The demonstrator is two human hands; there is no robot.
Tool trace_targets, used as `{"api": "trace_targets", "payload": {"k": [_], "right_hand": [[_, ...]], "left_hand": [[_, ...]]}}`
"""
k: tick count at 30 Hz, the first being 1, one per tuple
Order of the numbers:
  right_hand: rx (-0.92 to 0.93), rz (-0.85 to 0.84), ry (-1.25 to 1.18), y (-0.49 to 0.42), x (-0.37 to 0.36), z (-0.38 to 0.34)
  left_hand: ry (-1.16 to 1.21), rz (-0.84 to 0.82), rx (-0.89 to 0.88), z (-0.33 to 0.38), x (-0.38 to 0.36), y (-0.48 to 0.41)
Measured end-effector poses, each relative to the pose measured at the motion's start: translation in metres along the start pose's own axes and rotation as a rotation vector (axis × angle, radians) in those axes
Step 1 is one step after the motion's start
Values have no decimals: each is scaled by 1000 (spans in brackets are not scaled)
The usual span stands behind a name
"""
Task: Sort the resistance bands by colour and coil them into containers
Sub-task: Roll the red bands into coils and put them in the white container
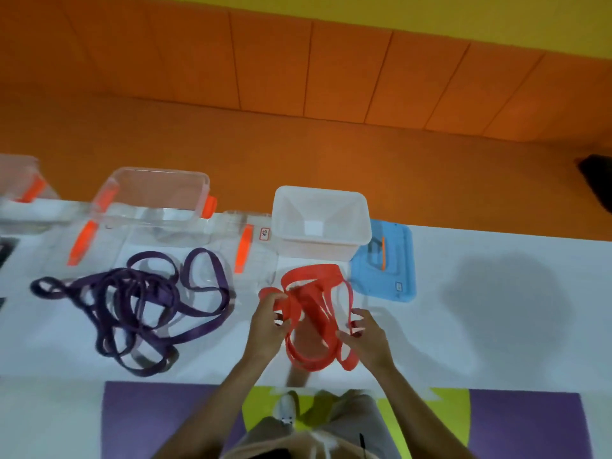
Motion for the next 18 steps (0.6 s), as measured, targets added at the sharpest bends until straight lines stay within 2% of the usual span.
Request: {"api": "trace_targets", "payload": {"k": [4,7,10,13,16,18], "right_hand": [[-84,-129,69,-3,-21,25],[-151,-133,92,-2,-24,37],[-136,-103,199,-10,-17,39],[-130,-48,301,-21,-7,36],[-198,46,165,-30,2,35],[-203,85,140,-40,5,29]], "left_hand": [[-160,-27,97,-35,-3,1],[-313,-29,229,-56,5,6],[-556,-3,264,-57,18,12],[-779,-82,336,-60,22,15],[-953,-158,373,-57,18,12],[-1034,-210,320,-48,7,6]]}}
Point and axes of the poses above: each hand's wrist, its own y-axis away from the middle knuckle, its own x-axis out of the back of the hand, z = x × y, the point moved 10 cm from there along -y, towards the middle knuckle, and after that the axes turned 4 degrees about -z, right-handed, at the moved point
